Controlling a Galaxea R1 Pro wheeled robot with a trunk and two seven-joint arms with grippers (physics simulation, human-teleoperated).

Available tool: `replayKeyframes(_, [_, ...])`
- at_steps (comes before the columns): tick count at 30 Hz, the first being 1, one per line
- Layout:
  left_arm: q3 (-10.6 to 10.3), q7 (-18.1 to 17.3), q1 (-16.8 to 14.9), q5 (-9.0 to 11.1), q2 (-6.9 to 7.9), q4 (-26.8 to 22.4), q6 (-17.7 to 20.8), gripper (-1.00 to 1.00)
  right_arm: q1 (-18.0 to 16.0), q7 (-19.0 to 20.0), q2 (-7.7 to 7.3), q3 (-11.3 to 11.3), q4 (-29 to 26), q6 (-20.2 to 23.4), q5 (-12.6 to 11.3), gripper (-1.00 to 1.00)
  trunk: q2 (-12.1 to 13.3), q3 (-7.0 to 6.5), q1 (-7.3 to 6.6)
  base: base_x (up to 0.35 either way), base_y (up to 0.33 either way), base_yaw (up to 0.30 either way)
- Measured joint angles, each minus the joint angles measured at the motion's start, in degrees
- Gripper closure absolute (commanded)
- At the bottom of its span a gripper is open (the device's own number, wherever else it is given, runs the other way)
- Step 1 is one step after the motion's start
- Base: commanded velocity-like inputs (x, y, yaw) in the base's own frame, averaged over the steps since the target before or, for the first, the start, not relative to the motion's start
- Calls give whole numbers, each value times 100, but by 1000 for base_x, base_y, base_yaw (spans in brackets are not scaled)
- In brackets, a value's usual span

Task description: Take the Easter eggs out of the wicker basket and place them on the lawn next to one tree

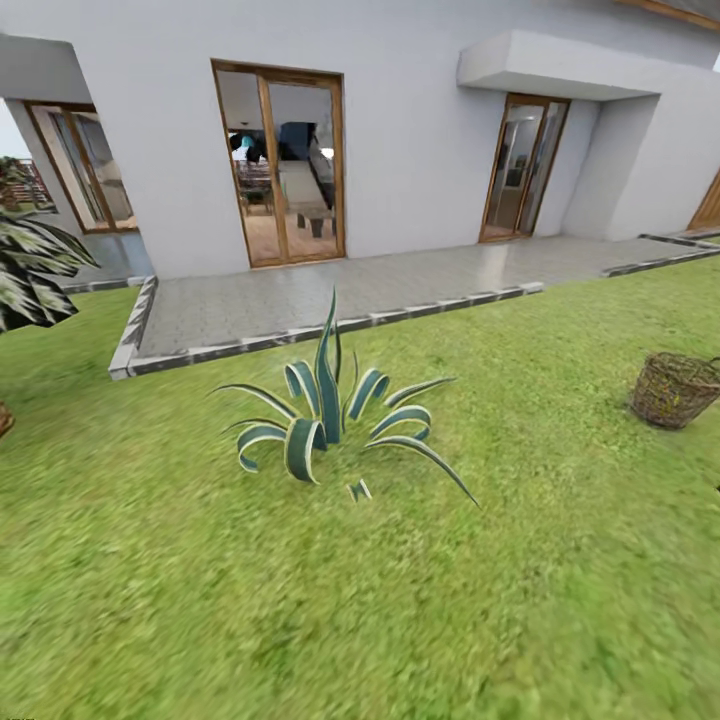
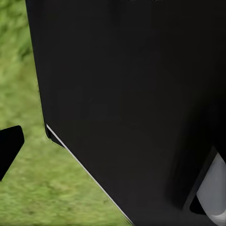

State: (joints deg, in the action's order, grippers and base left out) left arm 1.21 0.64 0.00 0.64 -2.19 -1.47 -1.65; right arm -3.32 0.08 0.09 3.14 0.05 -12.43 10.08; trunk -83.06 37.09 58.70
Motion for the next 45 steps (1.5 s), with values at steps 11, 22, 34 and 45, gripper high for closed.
replayKeyframes(11, [0,-6,0,1,-6,-9,-6,-100,0,-3,-4,-7,-1,2,-18,-100,0,0,4,64,-11,56])
replayKeyframes(22, [-1,0,0,0,-6,-9,-55,-100,0,-8,-4,-7,0,-1,-21,-100,0,-11,1,213,-201,174])
replayKeyframes(34, [-4,0,0,0,-2,-9,-67,-100,0,-8,0,-8,0,-4,-14,-100,0,-43,1,247,-232,99])
replayKeyframes(45, [-8,0,0,0,-9,-9,-66,-100,1,-3,-12,-2,0,0,-1,-100,0,-108,1,247,-233,10])
